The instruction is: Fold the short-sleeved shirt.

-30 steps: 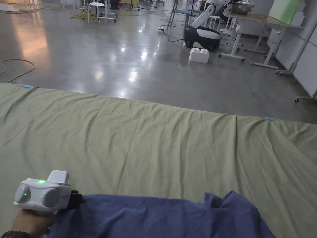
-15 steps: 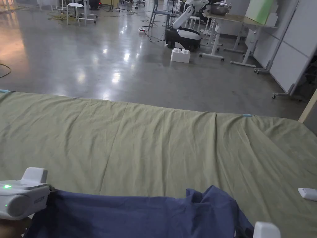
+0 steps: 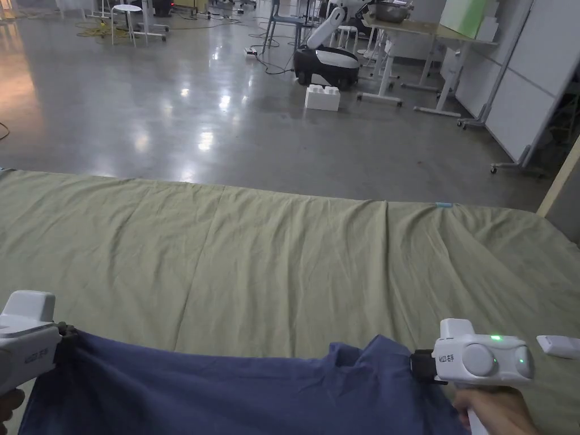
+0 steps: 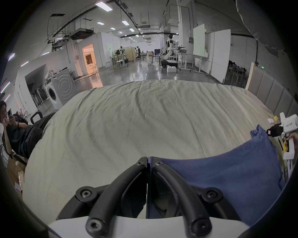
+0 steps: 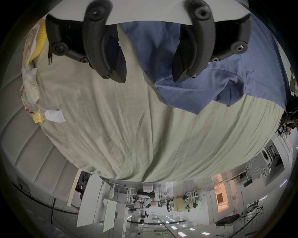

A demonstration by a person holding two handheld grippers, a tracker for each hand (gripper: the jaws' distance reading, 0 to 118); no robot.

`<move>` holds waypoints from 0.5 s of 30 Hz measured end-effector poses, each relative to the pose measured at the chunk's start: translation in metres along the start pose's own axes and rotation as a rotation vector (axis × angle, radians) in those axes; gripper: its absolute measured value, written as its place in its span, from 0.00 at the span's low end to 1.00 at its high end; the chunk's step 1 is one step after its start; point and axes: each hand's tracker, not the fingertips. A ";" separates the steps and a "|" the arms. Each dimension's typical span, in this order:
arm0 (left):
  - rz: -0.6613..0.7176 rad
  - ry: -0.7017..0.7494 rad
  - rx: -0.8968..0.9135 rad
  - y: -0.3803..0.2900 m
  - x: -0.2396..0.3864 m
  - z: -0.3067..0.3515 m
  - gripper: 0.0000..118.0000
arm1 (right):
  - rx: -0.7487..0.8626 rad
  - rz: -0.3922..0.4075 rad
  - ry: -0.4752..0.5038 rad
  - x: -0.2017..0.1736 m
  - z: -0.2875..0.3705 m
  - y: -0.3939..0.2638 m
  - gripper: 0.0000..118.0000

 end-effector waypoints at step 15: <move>0.018 0.012 -0.022 -0.010 0.007 -0.001 0.04 | -0.005 0.089 0.013 -0.024 -0.008 -0.011 0.03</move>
